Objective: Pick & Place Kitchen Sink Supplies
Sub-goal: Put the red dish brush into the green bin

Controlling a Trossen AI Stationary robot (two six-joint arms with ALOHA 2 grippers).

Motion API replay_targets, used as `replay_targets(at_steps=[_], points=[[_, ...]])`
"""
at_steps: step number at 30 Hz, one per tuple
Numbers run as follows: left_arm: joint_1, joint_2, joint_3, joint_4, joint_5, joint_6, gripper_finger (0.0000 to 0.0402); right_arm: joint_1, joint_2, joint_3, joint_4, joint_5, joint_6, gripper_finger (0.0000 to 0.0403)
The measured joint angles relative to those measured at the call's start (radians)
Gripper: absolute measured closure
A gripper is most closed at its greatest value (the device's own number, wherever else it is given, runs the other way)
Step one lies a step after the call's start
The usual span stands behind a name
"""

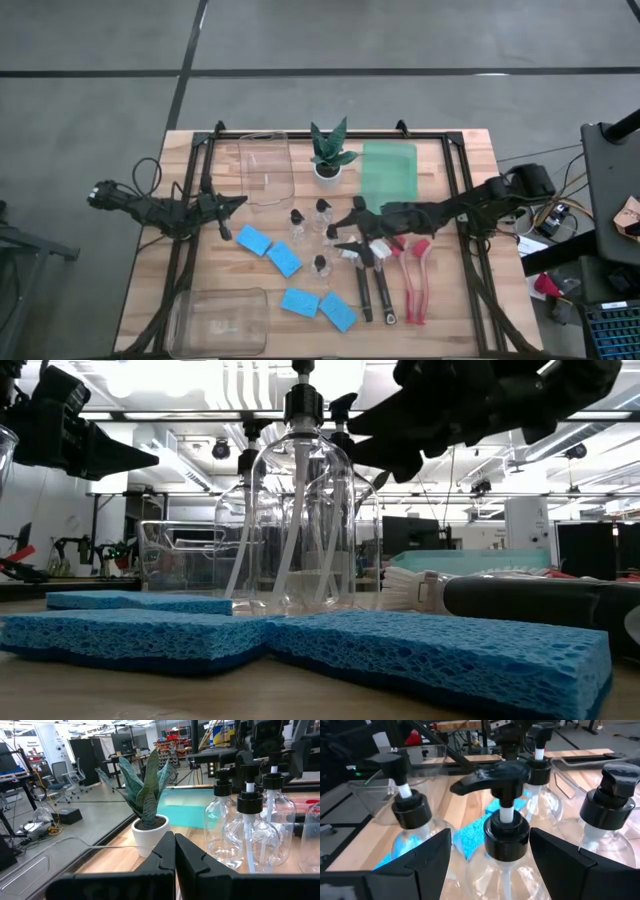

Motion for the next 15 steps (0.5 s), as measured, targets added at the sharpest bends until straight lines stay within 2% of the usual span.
replay_targets(at_steps=[5, 9, 15], points=[[0.0, 0.0, 0.0, 0.001, 0.0, 0.0, 0.0401, 0.0, 0.013, 0.002, 0.016, 0.01, -0.003, 0.0131], [0.0, 0.0, 0.0, 0.001, 0.0, 0.0, 0.0401, 0.0, 0.025, 0.002, 0.028, 0.06, -0.004, 0.0136], [0.0, 0.0, 0.0, 0.001, 0.0, 0.0, 0.0401, 0.0, 0.043, 0.002, 0.05, 0.063, -0.007, 0.0145]])
